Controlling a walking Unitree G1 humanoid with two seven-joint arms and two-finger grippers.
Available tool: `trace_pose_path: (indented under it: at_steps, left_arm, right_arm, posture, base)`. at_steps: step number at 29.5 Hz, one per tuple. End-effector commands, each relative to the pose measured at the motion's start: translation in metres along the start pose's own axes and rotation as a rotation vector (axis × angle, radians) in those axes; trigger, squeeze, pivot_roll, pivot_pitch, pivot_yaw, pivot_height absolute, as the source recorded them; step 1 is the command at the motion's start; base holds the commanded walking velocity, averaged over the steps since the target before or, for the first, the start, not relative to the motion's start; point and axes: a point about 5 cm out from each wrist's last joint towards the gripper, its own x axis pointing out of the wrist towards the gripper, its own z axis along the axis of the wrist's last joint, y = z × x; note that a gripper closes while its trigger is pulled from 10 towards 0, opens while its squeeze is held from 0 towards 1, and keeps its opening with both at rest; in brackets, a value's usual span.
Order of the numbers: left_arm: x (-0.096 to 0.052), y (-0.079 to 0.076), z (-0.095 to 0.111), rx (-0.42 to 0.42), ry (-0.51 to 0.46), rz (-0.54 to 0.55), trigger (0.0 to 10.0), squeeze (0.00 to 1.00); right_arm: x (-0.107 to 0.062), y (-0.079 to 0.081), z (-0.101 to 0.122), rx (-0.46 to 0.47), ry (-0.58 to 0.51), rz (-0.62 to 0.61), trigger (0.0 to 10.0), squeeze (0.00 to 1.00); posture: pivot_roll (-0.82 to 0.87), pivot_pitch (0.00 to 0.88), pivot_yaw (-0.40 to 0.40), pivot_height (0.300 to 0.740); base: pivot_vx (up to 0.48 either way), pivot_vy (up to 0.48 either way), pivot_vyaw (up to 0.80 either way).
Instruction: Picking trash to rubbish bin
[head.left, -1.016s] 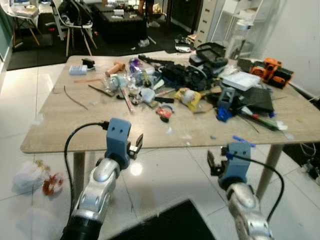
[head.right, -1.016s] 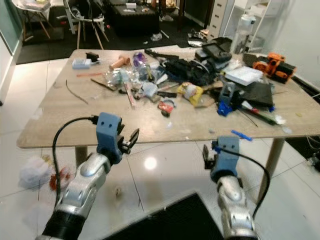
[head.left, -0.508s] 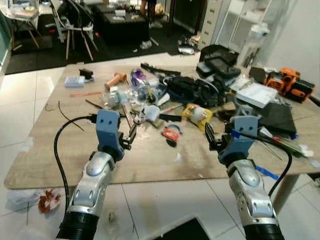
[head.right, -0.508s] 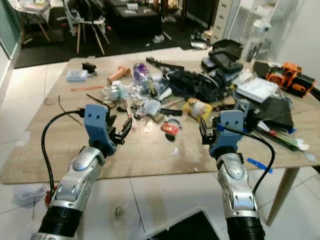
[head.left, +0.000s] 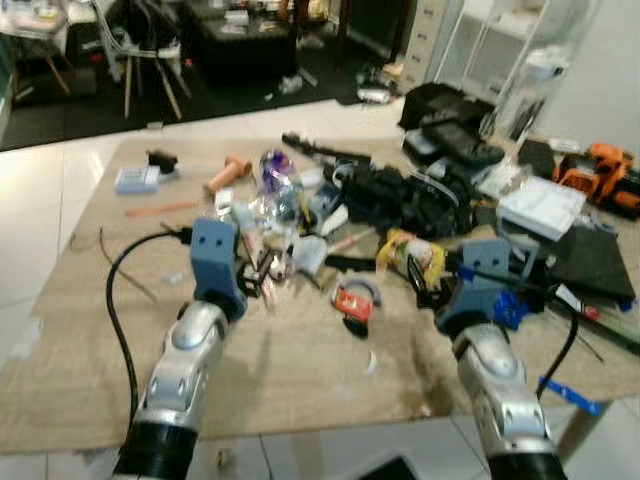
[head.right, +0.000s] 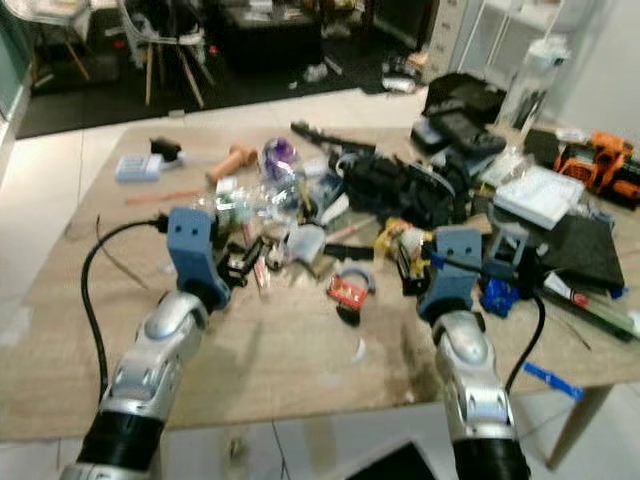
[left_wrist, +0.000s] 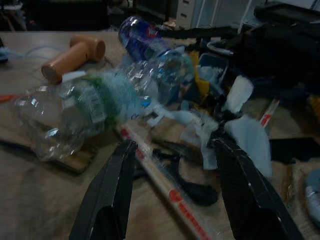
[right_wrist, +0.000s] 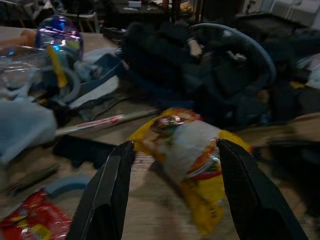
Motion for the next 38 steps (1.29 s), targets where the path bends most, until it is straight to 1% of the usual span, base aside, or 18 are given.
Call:
trace_pose_path:
  at_steps: [1, 8, 15, 16, 17, 18, 19, 21, 23, 25, 29, 31, 32, 34, 35, 36, 37, 38]
  left_arm:
    - [-0.002, 0.003, -0.003, -0.001, 0.004, 0.017, 10.0, 0.00]
    - [-0.002, 0.004, -0.001, 0.011, -0.009, 0.024, 10.0, 0.00]
    - [-0.001, 0.000, -0.004, 0.037, 0.019, -0.014, 10.0, 0.00]
    - [0.000, -0.004, -0.005, 0.043, 0.027, -0.046, 10.0, 0.00]
    - [0.001, -0.006, -0.005, 0.044, 0.029, -0.058, 10.0, 0.00]
    - [0.001, -0.006, -0.005, 0.044, 0.029, -0.058, 10.0, 0.00]
    - [0.002, -0.009, -0.005, 0.055, 0.032, -0.082, 10.0, 0.00]
    - [0.002, -0.010, -0.005, 0.059, 0.032, -0.089, 10.0, 0.00]
    - [0.004, -0.013, -0.003, 0.070, 0.028, -0.105, 10.0, 0.00]
    - [0.005, -0.013, -0.002, 0.077, 0.024, -0.111, 10.0, 0.00]
    - [0.008, -0.014, 0.002, 0.096, 0.012, -0.124, 10.0, 0.00]
    - [0.009, -0.014, 0.004, 0.101, 0.006, -0.129, 10.0, 0.00]
    - [0.009, -0.014, 0.004, 0.101, 0.006, -0.129, 10.0, 0.00]
    - [0.009, -0.013, 0.008, 0.101, -0.006, -0.132, 10.0, 0.00]
    - [0.009, -0.012, 0.008, 0.102, -0.008, -0.132, 10.0, 0.00]
    - [0.009, -0.012, 0.008, 0.102, -0.008, -0.132, 10.0, 0.00]
    - [0.009, -0.012, 0.008, 0.102, -0.009, -0.131, 10.0, 0.00]
    - [0.009, -0.012, 0.008, 0.103, -0.009, -0.130, 10.0, 0.00]
  right_arm:
    - [-0.003, -0.001, -0.005, 0.001, 0.023, -0.004, 10.0, 0.00]
    - [-0.002, -0.001, -0.005, 0.001, 0.024, -0.003, 10.0, 0.00]
    - [-0.001, -0.002, -0.013, 0.022, 0.082, 0.008, 10.0, 0.00]
    - [0.002, -0.004, -0.013, 0.016, 0.088, 0.026, 10.0, 0.07]
    - [0.003, -0.005, -0.013, 0.018, 0.087, 0.036, 10.0, 0.70]
    - [0.003, -0.005, -0.013, 0.018, 0.087, 0.036, 10.0, 0.70]
    - [0.006, -0.006, -0.016, 0.037, 0.107, 0.069, 10.0, 1.00]
    - [0.007, -0.006, -0.018, 0.042, 0.113, 0.081, 10.0, 1.00]
    - [0.011, -0.006, -0.024, 0.011, 0.159, 0.155, 10.0, 1.00]
    - [0.013, -0.005, -0.025, 0.004, 0.166, 0.182, 10.0, 1.00]
    - [0.021, -0.003, -0.023, 0.007, 0.156, 0.268, 10.0, 1.00]
    - [0.024, 0.003, -0.020, 0.004, 0.146, 0.333, 10.0, 1.00]
    - [0.024, 0.003, -0.020, 0.004, 0.146, 0.333, 10.0, 1.00]
    - [0.030, 0.006, -0.022, -0.058, 0.153, 0.363, 10.0, 1.00]
    - [0.031, 0.006, -0.022, -0.070, 0.152, 0.376, 10.0, 0.14]
    - [0.031, 0.006, -0.022, -0.070, 0.152, 0.376, 10.0, 0.14]
    - [0.032, 0.007, -0.023, -0.063, 0.153, 0.400, 10.0, 0.00]
    - [0.033, 0.008, -0.024, -0.050, 0.152, 0.424, 10.0, 0.00]
  posture:
    - [-0.09, 0.084, -0.026, 0.740]
    - [-0.09, 0.081, -0.027, 0.740]
    - [-0.10, 0.066, -0.023, 0.740]
    - [-0.10, 0.061, -0.022, 0.740]
    - [-0.10, 0.061, -0.022, 0.740]
    - [-0.10, 0.061, -0.022, 0.740]
    - [-0.10, 0.058, -0.020, 0.740]
    - [-0.10, 0.058, -0.021, 0.740]
    - [-0.10, 0.059, -0.018, 0.740]
    - [-0.10, 0.062, -0.016, 0.740]
    - [-0.10, 0.073, -0.012, 0.740]
    - [-0.09, 0.084, -0.012, 0.740]
    - [-0.09, 0.084, -0.012, 0.740]
    - [-0.09, 0.092, -0.011, 0.740]
    - [-0.09, 0.094, -0.008, 0.740]
    - [-0.09, 0.094, -0.008, 0.740]
    - [-0.09, 0.099, -0.006, 0.740]
    - [-0.09, 0.101, -0.006, 0.740]
  base:
    - [0.000, 0.000, 0.00]
    - [0.000, 0.000, 0.00]
    - [0.000, 0.000, 0.00]
    - [0.000, 0.000, 0.00]
    - [0.000, 0.000, 0.00]
    - [0.000, 0.000, 0.00]
    - [0.000, 0.000, 0.00]
    - [0.000, 0.000, 0.00]
    - [0.000, 0.000, 0.00]
    - [0.000, 0.000, 0.00]
    - [0.000, 0.000, 0.00]
    - [0.000, 0.000, 0.00]
    - [0.000, 0.000, 0.00]
    - [0.000, 0.000, 0.00]
    - [0.000, 0.000, 0.00]
    - [0.000, 0.000, 0.00]
    - [0.000, 0.000, 0.00]
    - [0.000, 0.000, 0.00]
